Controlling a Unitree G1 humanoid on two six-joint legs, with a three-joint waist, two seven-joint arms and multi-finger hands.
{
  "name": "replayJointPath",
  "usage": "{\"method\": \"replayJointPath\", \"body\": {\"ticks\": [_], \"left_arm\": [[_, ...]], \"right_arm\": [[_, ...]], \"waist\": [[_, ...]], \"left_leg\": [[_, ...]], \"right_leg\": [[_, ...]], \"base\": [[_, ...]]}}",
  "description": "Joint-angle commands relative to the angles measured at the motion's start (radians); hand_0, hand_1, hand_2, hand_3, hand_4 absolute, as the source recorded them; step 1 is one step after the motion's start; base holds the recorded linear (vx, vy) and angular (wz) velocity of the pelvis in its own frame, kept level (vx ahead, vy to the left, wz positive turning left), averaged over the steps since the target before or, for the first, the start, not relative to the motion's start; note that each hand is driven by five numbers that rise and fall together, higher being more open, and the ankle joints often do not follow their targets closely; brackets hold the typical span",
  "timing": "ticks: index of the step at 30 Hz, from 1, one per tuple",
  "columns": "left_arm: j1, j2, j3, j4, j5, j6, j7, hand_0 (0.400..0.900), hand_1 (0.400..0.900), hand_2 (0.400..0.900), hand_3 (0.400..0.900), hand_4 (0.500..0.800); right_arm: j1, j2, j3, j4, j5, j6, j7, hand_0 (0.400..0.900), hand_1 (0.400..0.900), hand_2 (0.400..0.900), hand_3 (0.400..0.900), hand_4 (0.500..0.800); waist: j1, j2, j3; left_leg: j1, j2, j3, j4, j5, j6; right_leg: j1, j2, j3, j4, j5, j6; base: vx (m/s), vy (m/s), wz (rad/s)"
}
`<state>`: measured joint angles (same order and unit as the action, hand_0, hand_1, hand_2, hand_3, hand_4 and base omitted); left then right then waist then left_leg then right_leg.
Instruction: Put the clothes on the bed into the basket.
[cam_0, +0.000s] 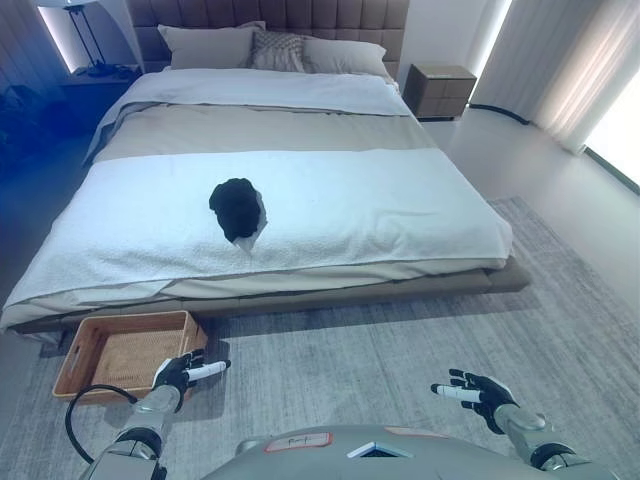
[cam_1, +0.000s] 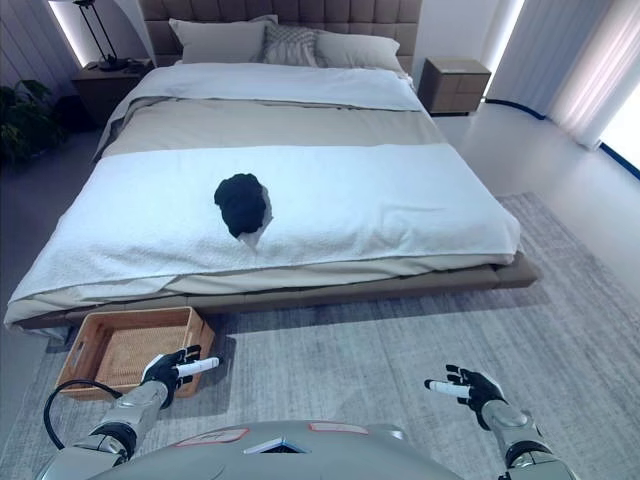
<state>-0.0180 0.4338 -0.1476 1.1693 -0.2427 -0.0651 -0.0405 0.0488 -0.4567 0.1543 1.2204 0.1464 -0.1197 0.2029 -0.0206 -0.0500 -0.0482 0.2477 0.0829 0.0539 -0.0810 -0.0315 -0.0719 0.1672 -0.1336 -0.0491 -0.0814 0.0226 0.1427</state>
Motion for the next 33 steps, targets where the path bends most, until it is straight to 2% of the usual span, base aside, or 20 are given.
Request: {"method": "replayJointPath", "body": {"ticks": [1,17,22,26,30,33], "left_arm": [[-0.108,0.035,-0.013,-0.029,-0.024,-0.074,0.019,0.900,0.900,0.900,0.900,0.800],[-0.104,0.037,-0.001,-0.056,-0.048,-0.078,0.029,0.900,0.900,0.900,0.900,0.800],[-0.117,0.035,-0.014,-0.092,-0.072,-0.080,0.034,0.900,0.900,0.900,0.900,0.800],[-0.171,0.024,-0.062,-0.088,-0.075,-0.090,0.042,0.900,0.900,0.900,0.900,0.800],[-0.184,0.034,-0.072,-0.108,-0.077,-0.087,0.043,0.900,0.900,0.900,0.900,0.800],[-0.189,0.041,-0.074,-0.127,-0.070,-0.086,0.042,0.900,0.900,0.900,0.900,0.800]], "right_arm": [[-0.101,-0.021,0.019,0.040,0.044,-0.062,-0.030,0.900,0.900,0.900,0.900,0.800],[-0.103,-0.016,0.017,0.034,0.047,-0.060,-0.027,0.900,0.900,0.900,0.900,0.800],[-0.122,-0.034,0.014,0.019,0.061,-0.056,-0.030,0.900,0.900,0.900,0.900,0.800],[-0.121,-0.052,-0.017,0.005,0.080,-0.059,-0.041,0.900,0.900,0.900,0.900,0.800],[-0.124,-0.044,-0.008,0.011,0.073,-0.052,-0.043,0.900,0.900,0.900,0.900,0.800],[-0.114,-0.038,-0.007,0.013,0.076,-0.051,-0.043,0.900,0.900,0.900,0.900,0.800]], "waist": [[0.011,-0.013,-0.029],[0.010,-0.020,-0.020],[0.012,-0.032,0.023],[-0.008,-0.025,0.051],[-0.018,-0.026,0.056],[-0.013,-0.039,0.079]], "left_leg": [[-0.064,0.014,-0.025,-0.002,0.008,-0.014],[-0.062,0.009,-0.025,0.019,-0.010,-0.007],[-0.166,-0.028,-0.024,0.268,-0.119,0.007],[-0.216,-0.041,0.031,0.321,-0.123,0.000],[-0.188,-0.091,0.032,0.275,-0.142,0.058],[-0.172,-0.132,0.030,0.281,-0.155,0.095]], "right_leg": [[-0.084,-0.029,-0.029,0.022,0.073,0.021],[-0.096,-0.036,-0.013,0.057,0.060,0.022],[-0.114,-0.070,0.020,0.157,0.018,0.018],[-0.142,-0.123,-0.026,0.218,0.043,0.037],[-0.217,-0.172,0.026,0.339,0.093,0.044],[-0.258,-0.201,0.071,0.435,0.194,0.029]], "base": [[0.00,0.000,0.00],[0.00,0.002,0.00],[0.00,0.061,0.13],[-0.07,0.170,0.40],[0.00,0.226,0.02],[0.00,0.177,0.00]]}}
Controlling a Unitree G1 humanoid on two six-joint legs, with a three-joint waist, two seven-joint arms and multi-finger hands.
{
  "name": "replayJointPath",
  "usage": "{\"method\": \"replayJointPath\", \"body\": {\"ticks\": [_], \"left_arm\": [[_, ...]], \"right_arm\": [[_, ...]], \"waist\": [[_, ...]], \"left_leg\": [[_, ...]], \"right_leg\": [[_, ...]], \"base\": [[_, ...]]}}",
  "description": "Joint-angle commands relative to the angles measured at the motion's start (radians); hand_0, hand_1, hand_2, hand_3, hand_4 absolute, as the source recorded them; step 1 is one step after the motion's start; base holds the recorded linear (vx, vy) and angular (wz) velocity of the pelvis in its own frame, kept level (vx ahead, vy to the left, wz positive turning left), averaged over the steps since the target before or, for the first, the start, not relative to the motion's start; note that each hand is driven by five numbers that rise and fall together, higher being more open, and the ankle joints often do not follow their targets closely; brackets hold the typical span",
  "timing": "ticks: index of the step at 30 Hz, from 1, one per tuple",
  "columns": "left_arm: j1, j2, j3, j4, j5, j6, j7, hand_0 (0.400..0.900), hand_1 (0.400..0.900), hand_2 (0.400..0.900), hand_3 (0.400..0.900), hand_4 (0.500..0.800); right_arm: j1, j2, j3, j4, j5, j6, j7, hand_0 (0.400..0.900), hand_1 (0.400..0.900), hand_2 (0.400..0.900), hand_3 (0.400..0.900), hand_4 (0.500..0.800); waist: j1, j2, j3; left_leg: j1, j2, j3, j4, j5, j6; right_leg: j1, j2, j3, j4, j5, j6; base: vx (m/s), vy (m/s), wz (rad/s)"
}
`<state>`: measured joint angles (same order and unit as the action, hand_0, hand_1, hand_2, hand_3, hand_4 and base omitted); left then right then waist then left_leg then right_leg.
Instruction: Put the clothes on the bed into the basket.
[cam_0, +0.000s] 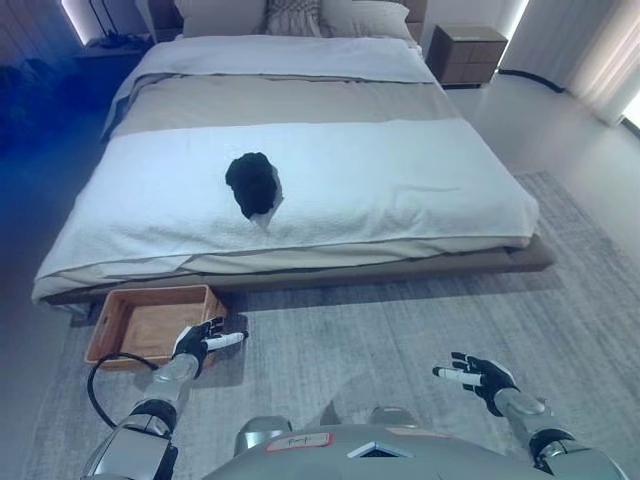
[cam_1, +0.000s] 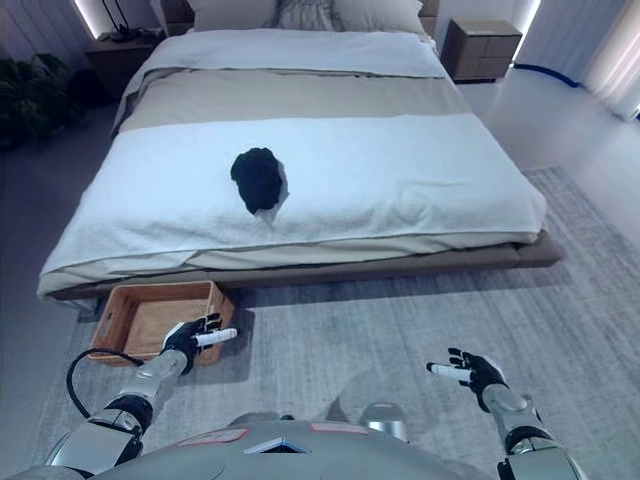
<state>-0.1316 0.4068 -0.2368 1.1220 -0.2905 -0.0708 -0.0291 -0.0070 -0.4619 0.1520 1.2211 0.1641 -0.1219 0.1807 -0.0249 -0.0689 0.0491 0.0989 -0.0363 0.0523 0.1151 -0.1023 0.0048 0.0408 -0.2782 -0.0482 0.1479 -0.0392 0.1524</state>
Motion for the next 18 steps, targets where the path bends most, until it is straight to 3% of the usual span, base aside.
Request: {"method": "replayJointPath", "body": {"ticks": [1,4,8,11,12,13,18], "left_arm": [[-0.075,0.069,0.015,-0.080,-0.022,-0.080,0.030,0.900,0.900,0.900,0.900,0.800],[-0.072,0.089,0.011,-0.111,-0.013,-0.075,0.026,0.900,0.900,0.900,0.900,0.800],[-0.066,0.093,0.022,-0.097,-0.009,-0.074,0.021,0.900,0.900,0.900,0.900,0.800],[-0.081,0.089,0.013,-0.084,-0.008,-0.083,0.019,0.900,0.900,0.900,0.900,0.800],[-0.081,0.089,0.013,-0.084,-0.009,-0.083,0.019,0.900,0.900,0.900,0.900,0.800],[-0.092,0.088,0.009,-0.078,-0.006,-0.088,0.021,0.900,0.900,0.900,0.900,0.800],[-0.111,0.080,-0.003,-0.064,-0.005,-0.089,0.027,0.900,0.900,0.900,0.900,0.800]], "right_arm": [[-0.058,-0.032,-0.005,0.012,0.058,-0.048,-0.020,0.900,0.900,0.900,0.900,0.800],[-0.042,-0.024,-0.011,0.010,0.064,-0.046,-0.019,0.900,0.900,0.900,0.900,0.800],[-0.032,-0.013,-0.014,0.017,0.057,-0.045,-0.007,0.900,0.900,0.900,0.900,0.800],[-0.029,-0.012,-0.029,0.025,0.064,-0.051,-0.010,0.900,0.900,0.900,0.900,0.800],[-0.029,-0.013,-0.029,0.025,0.064,-0.051,-0.010,0.900,0.900,0.900,0.900,0.800],[-0.024,-0.009,-0.032,0.025,0.071,-0.052,-0.013,0.900,0.900,0.900,0.900,0.800],[-0.016,-0.002,-0.038,0.026,0.081,-0.051,-0.022,0.900,0.900,0.900,0.900,0.800]], "waist": [[-0.008,-0.021,-0.018],[-0.008,-0.021,0.019],[-0.011,-0.024,0.015],[-0.053,-0.042,0.029],[-0.055,-0.035,0.034],[-0.079,-0.051,0.036],[-0.104,-0.061,0.042]], "left_leg": [[-0.023,-0.014,0.033,0.086,-0.085,0.019],[0.005,-0.048,0.027,0.083,-0.090,0.057],[0.030,-0.050,0.039,0.064,-0.100,0.060],[0.075,-0.050,0.014,0.039,-0.114,0.025],[0.081,-0.042,0.011,0.041,-0.121,0.024],[0.110,-0.043,-0.003,0.026,-0.132,0.006],[0.158,-0.019,-0.026,0.021,-0.168,-0.017]], "right_leg": [[-0.133,-0.058,0.072,0.207,0.256,0.020],[-0.189,-0.065,0.083,0.333,0.318,-0.005],[-0.231,-0.074,0.039,0.309,0.312,0.009],[-0.289,-0.079,0.036,0.105,0.345,0.050],[-0.277,-0.074,0.028,0.101,0.344,0.050],[-0.298,-0.076,0.049,-0.023,0.386,0.075],[-0.322,-0.049,0.056,-0.159,0.470,0.108]], "base": [[0.00,0.147,0.08],[-0.02,0.212,0.08],[0.09,0.090,0.10],[0.19,-0.089,0.52],[0.23,-0.104,0.56],[0.16,-0.054,0.33],[0.16,-0.064,0.39]]}}
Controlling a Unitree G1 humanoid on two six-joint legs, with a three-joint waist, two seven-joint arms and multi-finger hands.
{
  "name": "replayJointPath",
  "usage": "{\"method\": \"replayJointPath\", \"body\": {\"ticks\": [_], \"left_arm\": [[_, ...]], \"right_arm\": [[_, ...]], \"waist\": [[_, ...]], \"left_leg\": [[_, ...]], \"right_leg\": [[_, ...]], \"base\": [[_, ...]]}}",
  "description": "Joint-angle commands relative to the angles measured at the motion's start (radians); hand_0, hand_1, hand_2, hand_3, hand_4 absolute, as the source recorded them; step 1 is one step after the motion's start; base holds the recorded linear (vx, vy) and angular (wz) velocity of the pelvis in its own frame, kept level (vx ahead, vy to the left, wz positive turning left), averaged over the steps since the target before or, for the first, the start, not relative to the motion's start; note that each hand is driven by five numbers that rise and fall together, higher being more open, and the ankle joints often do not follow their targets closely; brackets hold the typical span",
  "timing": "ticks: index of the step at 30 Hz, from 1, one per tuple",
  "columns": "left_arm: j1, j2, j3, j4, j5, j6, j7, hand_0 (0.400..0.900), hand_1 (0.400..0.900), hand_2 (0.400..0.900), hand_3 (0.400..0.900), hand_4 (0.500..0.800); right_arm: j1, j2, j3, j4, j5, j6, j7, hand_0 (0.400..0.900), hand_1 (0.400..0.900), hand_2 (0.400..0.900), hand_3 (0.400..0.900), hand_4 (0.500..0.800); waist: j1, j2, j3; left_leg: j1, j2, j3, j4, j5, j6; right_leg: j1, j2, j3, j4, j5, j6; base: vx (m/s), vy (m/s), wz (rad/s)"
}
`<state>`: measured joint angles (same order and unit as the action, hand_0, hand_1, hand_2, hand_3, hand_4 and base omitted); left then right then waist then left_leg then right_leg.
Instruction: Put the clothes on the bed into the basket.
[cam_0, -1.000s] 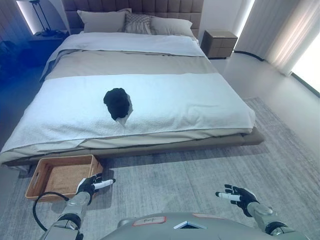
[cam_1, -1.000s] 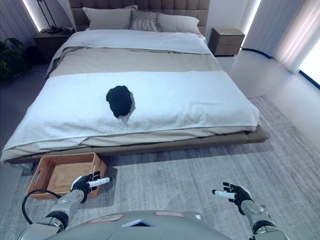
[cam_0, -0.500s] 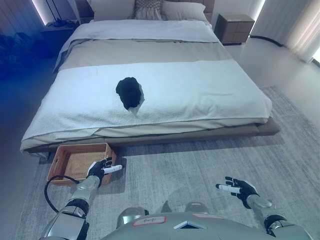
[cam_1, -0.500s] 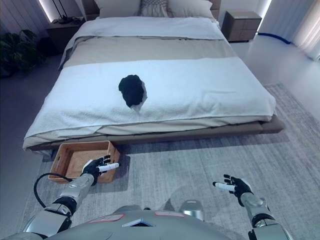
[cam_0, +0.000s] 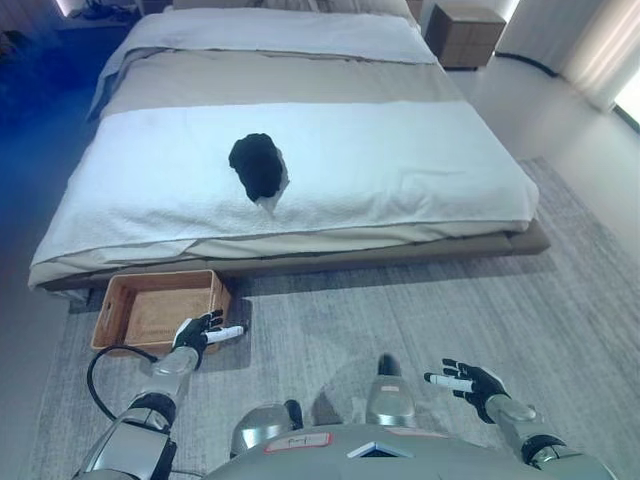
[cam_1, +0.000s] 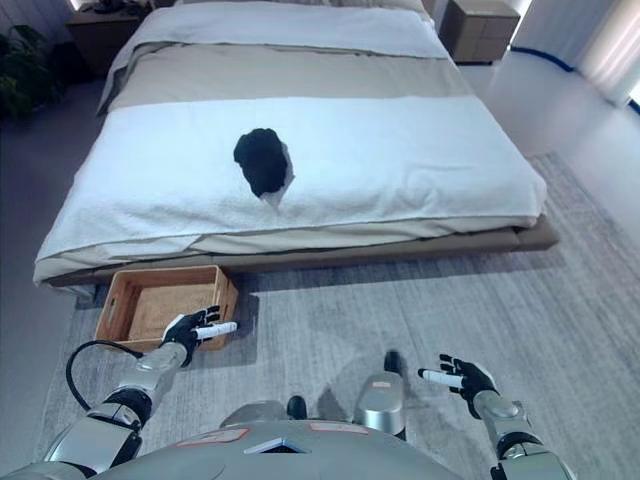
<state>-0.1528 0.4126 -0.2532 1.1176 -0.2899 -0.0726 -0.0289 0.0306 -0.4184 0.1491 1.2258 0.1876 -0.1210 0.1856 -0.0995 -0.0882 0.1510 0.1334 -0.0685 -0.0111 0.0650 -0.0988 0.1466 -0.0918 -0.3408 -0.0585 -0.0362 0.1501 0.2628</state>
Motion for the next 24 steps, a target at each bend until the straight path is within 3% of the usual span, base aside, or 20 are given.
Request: {"method": "replayJointPath", "body": {"ticks": [1,5,10,11,12,13,14,15,17,18,19,20,21,24], "left_arm": [[-0.089,0.074,0.013,-0.059,-0.006,-0.087,0.027,0.900,0.900,0.900,0.900,0.800],[-0.092,0.072,0.014,-0.085,-0.013,-0.084,0.041,0.900,0.900,0.900,0.900,0.800],[-0.103,0.068,0.013,-0.084,-0.019,-0.076,0.054,0.900,0.900,0.900,0.900,0.800],[-0.107,0.068,0.014,-0.080,-0.023,-0.074,0.056,0.900,0.900,0.900,0.900,0.800],[-0.111,0.068,0.014,-0.072,-0.027,-0.071,0.061,0.900,0.900,0.900,0.900,0.800],[-0.110,0.065,0.015,-0.067,-0.030,-0.070,0.062,0.900,0.900,0.900,0.900,0.800],[-0.110,0.065,0.015,-0.067,-0.030,-0.070,0.062,0.900,0.900,0.900,0.900,0.800],[-0.123,0.051,0.008,-0.057,-0.052,-0.073,0.068,0.900,0.900,0.900,0.900,0.800],[-0.134,0.042,0.005,-0.049,-0.062,-0.074,0.073,0.900,0.900,0.900,0.900,0.800],[-0.148,0.028,0.002,-0.036,-0.073,-0.077,0.081,0.900,0.900,0.900,0.900,0.800],[-0.160,0.021,0.001,-0.032,-0.087,-0.079,0.089,0.900,0.900,0.900,0.900,0.800],[-0.161,0.020,0.001,-0.031,-0.087,-0.079,0.089,0.900,0.900,0.900,0.900,0.800],[-0.197,0.005,-0.015,-0.021,-0.107,-0.079,0.093,0.900,0.900,0.900,0.900,0.800],[-0.221,-0.003,-0.029,-0.016,-0.110,-0.077,0.095,0.900,0.900,0.900,0.900,0.800]], "right_arm": [[-0.054,-0.045,-0.035,0.022,0.058,-0.052,-0.027,0.900,0.900,0.900,0.900,0.800],[-0.052,-0.053,-0.034,-0.004,0.064,-0.053,-0.034,0.900,0.900,0.900,0.900,0.800],[-0.056,-0.053,-0.030,-0.013,0.071,-0.048,-0.044,0.900,0.900,0.900,0.900,0.800],[-0.056,-0.056,-0.031,-0.017,0.072,-0.047,-0.044,0.900,0.900,0.900,0.900,0.800],[-0.055,-0.058,-0.029,-0.023,0.070,-0.049,-0.053,0.900,0.900,0.900,0.900,0.800],[-0.054,-0.062,-0.030,-0.027,0.072,-0.054,-0.056,0.900,0.900,0.900,0.900,0.800],[-0.054,-0.062,-0.030,-0.027,0.072,-0.054,-0.056,0.900,0.900,0.900,0.900,0.800],[-0.059,-0.071,-0.031,-0.029,0.075,-0.057,-0.063,0.900,0.900,0.900,0.900,0.800],[-0.065,-0.080,-0.028,-0.028,0.077,-0.057,-0.068,0.900,0.900,0.900,0.900,0.800],[-0.052,-0.083,-0.035,-0.026,0.088,-0.063,-0.075,0.900,0.900,0.900,0.900,0.800],[-0.052,-0.088,-0.039,-0.019,0.092,-0.066,-0.079,0.900,0.900,0.900,0.900,0.800],[-0.052,-0.089,-0.039,-0.019,0.093,-0.066,-0.079,0.900,0.900,0.900,0.900,0.800],[-0.072,-0.098,-0.026,0.009,0.100,-0.067,-0.089,0.900,0.900,0.900,0.900,0.800],[-0.078,-0.108,-0.025,0.019,0.115,-0.072,-0.104,0.900,0.900,0.900,0.900,0.800]], "waist": [[-0.029,-0.041,-0.060],[-0.029,-0.058,-0.053],[-0.013,-0.074,-0.049],[-0.011,-0.073,-0.052],[-0.018,-0.061,-0.066],[-0.025,-0.051,-0.075],[-0.025,-0.050,-0.074],[-0.039,-0.033,-0.078],[-0.052,-0.019,-0.085],[-0.069,0.000,-0.095],[-0.077,0.013,-0.098],[-0.078,0.016,-0.100],[-0.086,0.027,-0.104],[-0.087,0.036,-0.109]], "left_leg": [[0.123,0.014,0.037,0.072,-0.172,-0.159],[0.122,0.001,0.003,0.122,-0.213,-0.149],[0.120,0.011,-0.028,0.159,-0.260,-0.149],[0.128,0.023,-0.032,0.154,-0.263,-0.155],[0.151,0.065,-0.035,0.132,-0.271,-0.171],[0.172,0.090,-0.037,0.118,-0.270,-0.182],[0.173,0.091,-0.037,0.118,-0.270,-0.183],[0.206,0.129,-0.047,0.106,-0.256,-0.204],[0.216,0.151,-0.060,0.094,-0.239,-0.211],[0.226,0.199,-0.067,0.077,-0.187,-0.234],[0.217,0.223,-0.074,0.082,-0.149,-0.243],[0.215,0.225,-0.074,0.081,-0.149,-0.245],[0.171,0.252,-0.084,0.113,-0.100,-0.254],[0.108,0.278,-0.098,0.225,0.014,-0.257]], "right_leg": [[-0.188,0.014,0.065,0.025,0.281,-0.002],[-0.207,0.039,0.105,0.009,0.317,-0.001],[-0.217,0.062,0.130,0.052,0.280,-0.001],[-0.223,0.067,0.122,0.071,0.265,-0.001],[-0.237,0.074,0.083,0.109,0.188,-0.009],[-0.234,0.084,0.075,0.113,0.172,-0.010],[-0.233,0.085,0.075,0.113,0.172,-0.010],[-0.243,0.108,0.057,0.140,0.144,-0.015],[-0.253,0.124,0.042,0.175,0.136,-0.028],[-0.258,0.157,0.032,0.202,0.078,-0.053],[-0.273,0.176,0.027,0.220,0.062,-0.065],[-0.276,0.178,0.025,0.222,0.060,-0.066],[-0.286,0.206,0.020,0.235,0.038,-0.085],[-0.249,0.261,0.013,0.229,-0.003,-0.129]], "base": [[0.15,-0.057,0.24],[0.13,-0.070,0.15],[0.15,-0.108,0.08],[0.18,-0.123,0.14],[0.28,-0.181,0.25],[0.21,-0.127,0.22],[0.25,-0.146,0.23],[0.25,-0.134,0.26],[0.25,-0.137,0.34],[0.20,-0.172,0.32],[0.19,-0.174,0.32],[0.13,-0.195,0.23],[0.15,-0.199,0.21],[0.21,-0.263,0.10]]}}
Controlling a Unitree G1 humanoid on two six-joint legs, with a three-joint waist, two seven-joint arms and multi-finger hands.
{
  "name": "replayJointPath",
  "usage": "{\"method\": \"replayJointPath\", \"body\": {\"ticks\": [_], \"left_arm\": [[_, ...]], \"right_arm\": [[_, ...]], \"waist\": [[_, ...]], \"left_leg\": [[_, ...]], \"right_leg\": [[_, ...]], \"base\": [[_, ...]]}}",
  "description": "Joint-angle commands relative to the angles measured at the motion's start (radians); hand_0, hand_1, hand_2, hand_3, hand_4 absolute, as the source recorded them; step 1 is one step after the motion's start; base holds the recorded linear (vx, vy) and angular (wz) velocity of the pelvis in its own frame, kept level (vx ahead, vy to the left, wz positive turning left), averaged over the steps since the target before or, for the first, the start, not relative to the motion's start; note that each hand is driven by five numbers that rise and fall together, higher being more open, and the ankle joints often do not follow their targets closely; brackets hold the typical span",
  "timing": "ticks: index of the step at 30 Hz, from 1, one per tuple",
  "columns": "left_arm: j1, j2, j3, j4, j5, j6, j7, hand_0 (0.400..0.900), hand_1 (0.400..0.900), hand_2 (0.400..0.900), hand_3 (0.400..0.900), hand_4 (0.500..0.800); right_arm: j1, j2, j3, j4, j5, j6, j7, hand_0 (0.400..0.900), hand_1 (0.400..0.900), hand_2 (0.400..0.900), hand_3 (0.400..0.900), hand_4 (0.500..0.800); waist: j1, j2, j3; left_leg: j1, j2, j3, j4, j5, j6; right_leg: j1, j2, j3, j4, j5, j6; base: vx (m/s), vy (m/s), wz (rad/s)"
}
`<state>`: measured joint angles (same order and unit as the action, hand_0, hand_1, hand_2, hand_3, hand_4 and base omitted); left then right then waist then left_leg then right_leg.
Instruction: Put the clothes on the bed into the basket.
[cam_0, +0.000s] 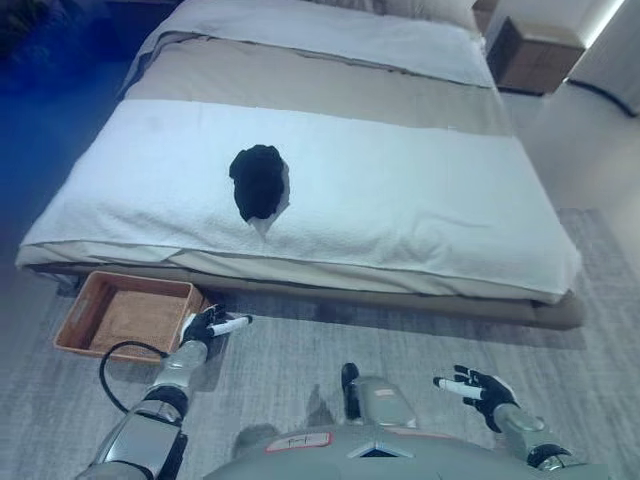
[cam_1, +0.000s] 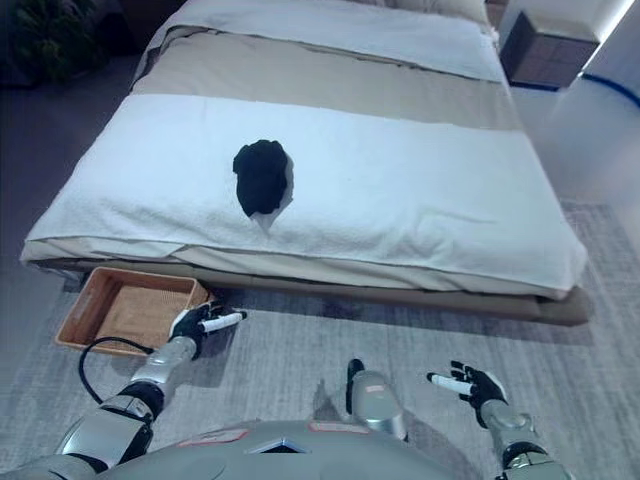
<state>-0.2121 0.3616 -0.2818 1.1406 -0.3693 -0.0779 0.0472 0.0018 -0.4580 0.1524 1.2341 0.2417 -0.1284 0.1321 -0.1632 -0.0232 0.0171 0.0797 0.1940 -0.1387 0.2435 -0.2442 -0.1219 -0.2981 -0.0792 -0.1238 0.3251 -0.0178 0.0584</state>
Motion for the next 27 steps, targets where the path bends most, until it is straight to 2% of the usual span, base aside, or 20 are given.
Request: {"method": "replayJointPath", "body": {"ticks": [1,3,5,6,7,8,10,11,14,16,19,23,24,27], "left_arm": [[-0.168,0.044,-0.004,-0.041,-0.036,-0.070,0.018,0.900,0.900,0.900,0.900,0.800],[-0.193,0.038,-0.022,-0.040,-0.044,-0.069,0.018,0.900,0.900,0.900,0.900,0.800],[-0.224,0.034,-0.031,-0.029,-0.062,-0.066,0.021,0.900,0.900,0.900,0.900,0.800],[-0.234,0.031,-0.035,-0.022,-0.067,-0.066,0.020,0.900,0.900,0.900,0.900,0.800],[-0.248,0.024,-0.039,-0.013,-0.070,-0.066,0.025,0.900,0.900,0.900,0.900,0.800],[-0.251,0.025,-0.038,-0.015,-0.075,-0.066,0.028,0.900,0.900,0.900,0.900,0.800],[-0.267,0.027,-0.045,-0.009,-0.075,-0.066,0.034,0.900,0.900,0.900,0.900,0.800],[-0.271,0.029,-0.048,-0.003,-0.072,-0.068,0.037,0.900,0.900,0.900,0.900,0.800],[-0.277,0.037,-0.047,0.008,-0.075,-0.074,0.038,0.900,0.900,0.900,0.900,0.800],[-0.270,0.040,-0.038,0.006,-0.079,-0.080,0.037,0.900,0.900,0.900,0.900,0.800],[-0.256,0.041,-0.025,0.005,-0.081,-0.087,0.041,0.900,0.900,0.900,0.900,0.800],[-0.236,0.070,-0.005,-0.008,-0.062,-0.096,0.061,0.900,0.900,0.900,0.900,0.800],[-0.239,0.075,-0.004,-0.009,-0.051,-0.098,0.073,0.900,0.900,0.900,0.900,0.800],[-0.264,0.091,-0.008,0.005,-0.032,-0.103,0.091,0.900,0.900,0.900,0.900,0.800]], "right_arm": [[-0.048,-0.072,-0.031,0.013,0.069,-0.066,-0.054,0.900,0.900,0.900,0.900,0.800],[-0.052,-0.082,-0.032,0.011,0.082,-0.071,-0.063,0.900,0.900,0.900,0.900,0.800],[-0.067,-0.087,-0.031,0.016,0.094,-0.070,-0.077,0.900,0.900,0.900,0.900,0.800],[-0.073,-0.088,-0.030,0.015,0.097,-0.070,-0.080,0.900,0.900,0.900,0.900,0.800],[-0.081,-0.089,-0.030,0.013,0.100,-0.070,-0.087,0.900,0.900,0.900,0.900,0.800],[-0.085,-0.088,-0.030,0.009,0.101,-0.069,-0.090,0.900,0.900,0.900,0.900,0.800],[-0.099,-0.089,-0.025,0.013,0.106,-0.071,-0.096,0.900,0.900,0.900,0.900,0.800],[-0.105,-0.088,-0.021,0.014,0.107,-0.073,-0.100,0.900,0.900,0.900,0.900,0.800],[-0.118,-0.091,-0.020,0.014,0.109,-0.084,-0.111,0.900,0.900,0.900,0.900,0.800],[-0.119,-0.096,-0.015,0.007,0.103,-0.090,-0.114,0.900,0.900,0.900,0.900,0.800],[-0.126,-0.102,-0.007,-0.006,0.093,-0.095,-0.119,0.900,0.900,0.900,0.900,0.800],[-0.140,-0.111,0.010,-0.026,0.076,-0.091,-0.114,0.900,0.900,0.900,0.900,0.800],[-0.152,-0.112,0.015,-0.025,0.075,-0.090,-0.115,0.900,0.900,0.900,0.900,0.800],[-0.185,-0.107,0.020,-0.028,0.076,-0.087,-0.121,0.900,0.900,0.900,0.900,0.800]], "waist": [[-0.020,-0.032,0.025],[-0.014,-0.046,0.040],[-0.006,-0.059,0.060],[0.001,-0.065,0.072],[0.017,-0.072,0.092],[0.023,-0.093,0.099],[0.046,-0.097,0.119],[0.057,-0.095,0.127],[0.097,-0.049,0.150],[0.113,-0.031,0.158],[0.130,-0.014,0.159],[0.154,0.001,0.140],[0.159,0.004,0.134],[0.169,0.006,0.115]], "left_leg": [[0.124,0.021,0.029,0.131,0.222,0.014],[0.039,-0.003,0.022,0.284,0.277,0.025],[-0.014,-0.010,0.052,0.333,0.317,0.033],[-0.050,-0.028,0.058,0.333,0.308,0.040],[-0.118,-0.038,0.080,0.343,0.257,0.054],[-0.174,-0.061,0.096,0.318,0.247,0.064],[-0.246,-0.052,0.121,0.244,0.226,0.067],[-0.272,-0.043,0.124,0.187,0.237,0.060],[-0.324,-0.026,0.062,-0.060,0.377,0.022],[-0.335,-0.022,0.030,-0.177,0.410,0.019],[-0.345,-0.021,0.050,-0.266,0.435,0.014],[-0.338,-0.016,0.068,-0.240,0.441,0.012],[-0.331,-0.016,0.067,-0.240,0.450,0.015],[-0.338,-0.035,0.114,-0.194,0.439,0.025]], "right_leg": [[-0.013,0.015,0.075,-0.141,0.149,0.052],[0.039,0.031,0.076,-0.157,0.124,0.015],[0.075,0.037,0.069,-0.158,0.101,-0.007],[0.092,0.036,0.073,-0.162,0.097,-0.009],[0.117,0.034,0.080,-0.163,0.085,-0.009],[0.132,0.020,0.088,-0.171,0.089,-0.007],[0.166,0.027,0.106,-0.175,0.074,0.002],[0.182,0.033,0.115,-0.178,0.067,0.005],[0.226,0.085,0.142,-0.174,0.034,0.005],[0.255,0.104,0.160,-0.168,0.002,0.000],[0.296,0.114,0.195,-0.151,-0.045,0.000],[0.346,0.097,0.252,-0.147,-0.095,0.016],[0.356,0.085,0.265,-0.149,-0.102,0.022],[0.392,0.026,0.271,-0.149,-0.132,0.049]], "base": [[0.22,-0.282,0.06],[0.19,-0.273,0.18],[0.14,-0.218,0.08],[0.11,-0.130,-0.26],[0.12,-0.109,-0.35],[0.14,-0.088,-0.48],[0.15,-0.014,-0.54],[0.18,0.065,-0.63],[0.22,0.093,-0.53],[0.25,0.080,-0.48],[0.25,0.100,-0.57],[0.23,0.182,-0.72],[0.18,0.255,-0.54],[0.18,0.269,-0.24]]}}
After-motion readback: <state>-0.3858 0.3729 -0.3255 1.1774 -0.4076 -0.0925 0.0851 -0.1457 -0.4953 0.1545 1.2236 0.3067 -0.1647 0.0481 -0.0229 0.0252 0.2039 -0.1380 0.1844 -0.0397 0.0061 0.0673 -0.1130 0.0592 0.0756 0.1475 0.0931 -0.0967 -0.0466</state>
